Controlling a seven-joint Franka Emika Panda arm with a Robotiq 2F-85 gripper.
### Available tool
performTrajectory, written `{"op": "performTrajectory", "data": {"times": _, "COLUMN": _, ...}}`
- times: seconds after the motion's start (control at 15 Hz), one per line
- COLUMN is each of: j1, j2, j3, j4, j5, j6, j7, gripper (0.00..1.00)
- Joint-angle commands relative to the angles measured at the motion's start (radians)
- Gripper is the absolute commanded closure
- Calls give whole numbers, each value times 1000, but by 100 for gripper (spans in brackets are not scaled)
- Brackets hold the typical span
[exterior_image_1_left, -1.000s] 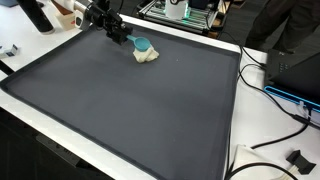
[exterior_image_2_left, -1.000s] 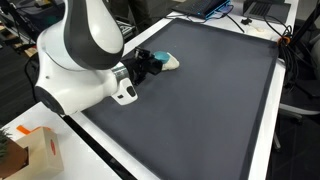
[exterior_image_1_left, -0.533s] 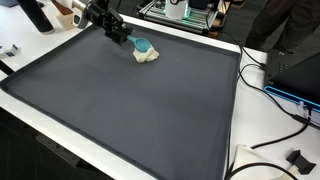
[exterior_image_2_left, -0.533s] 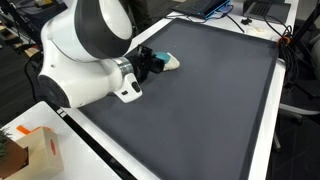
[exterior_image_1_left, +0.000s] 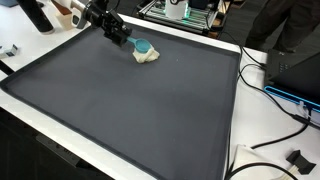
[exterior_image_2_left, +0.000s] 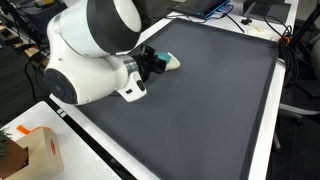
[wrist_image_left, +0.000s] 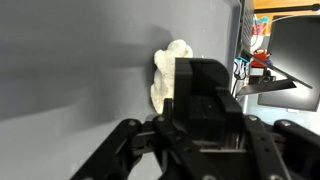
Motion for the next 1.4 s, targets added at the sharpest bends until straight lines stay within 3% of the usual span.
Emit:
{"op": "performTrajectory", "data": {"times": 0.0, "j1": -6, "j2": 20, "j3": -14, "j4": -28, "j5": -22, "j6": 157, "j7": -4, "gripper": 75}}
{"op": "performTrajectory", "data": {"times": 0.4, "j1": -35, "j2": 1, "j3": -25, "j4": -67, "j5": -3, "j6": 164, "j7": -14, "gripper": 75}}
{"op": "performTrajectory", "data": {"times": 0.8, "j1": -11, "j2": -1, "j3": -1, "j4": -69, "j5": -6, "j6": 150, "j7": -3, "gripper": 75}}
{"op": "performTrajectory", "data": {"times": 1.33, "j1": 25, "j2": -139, "j3": 5, "j4": -132, "j5": -58, "j6": 149, "j7": 41, "gripper": 75}}
